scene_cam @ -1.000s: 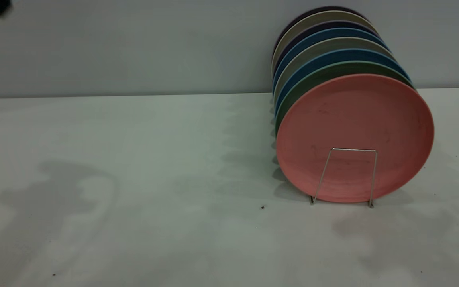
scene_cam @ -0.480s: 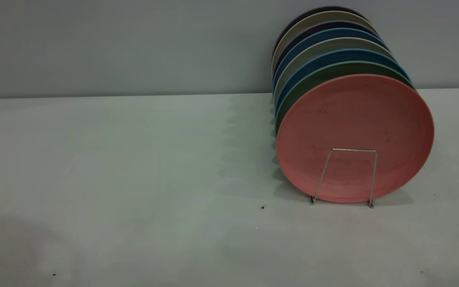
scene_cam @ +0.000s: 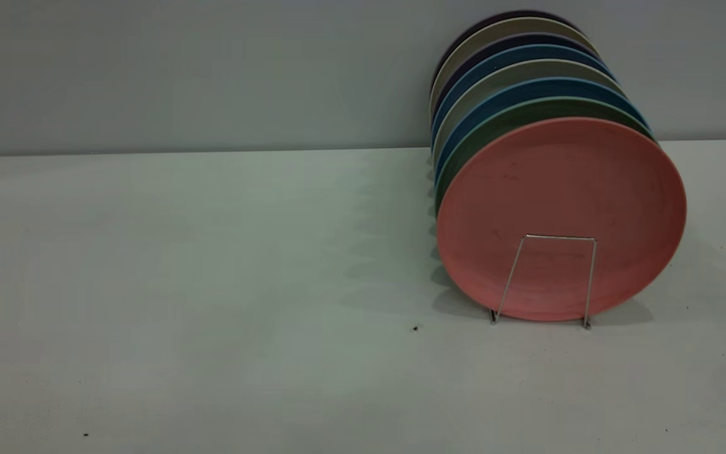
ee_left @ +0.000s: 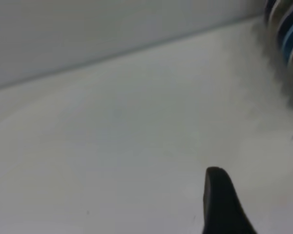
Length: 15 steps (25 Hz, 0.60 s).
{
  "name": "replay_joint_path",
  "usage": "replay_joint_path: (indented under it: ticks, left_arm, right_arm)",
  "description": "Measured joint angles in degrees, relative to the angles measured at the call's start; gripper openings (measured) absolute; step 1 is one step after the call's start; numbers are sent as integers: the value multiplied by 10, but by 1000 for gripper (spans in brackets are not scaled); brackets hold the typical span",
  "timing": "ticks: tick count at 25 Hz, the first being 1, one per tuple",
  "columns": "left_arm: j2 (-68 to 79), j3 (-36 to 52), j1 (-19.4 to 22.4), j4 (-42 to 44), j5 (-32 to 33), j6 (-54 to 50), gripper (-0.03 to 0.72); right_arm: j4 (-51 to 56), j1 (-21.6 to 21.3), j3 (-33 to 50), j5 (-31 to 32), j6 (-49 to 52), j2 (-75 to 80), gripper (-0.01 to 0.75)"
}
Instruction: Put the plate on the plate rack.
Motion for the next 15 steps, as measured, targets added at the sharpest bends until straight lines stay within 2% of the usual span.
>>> replay_joint_path:
  ticks: [7,10,15]
  left_arm:
    - [-110,30,0,-1,0,0,417]
    - [-162,97,0,-1,0,0,417]
    - [-240,260,0,-1,0,-17,417]
  right_arm:
    - [0,0,128,-7,11,-111,380]
    - [-2,0,176,-18,13,-155,380]
    - [-14,0,249,-37,15,-222,380]
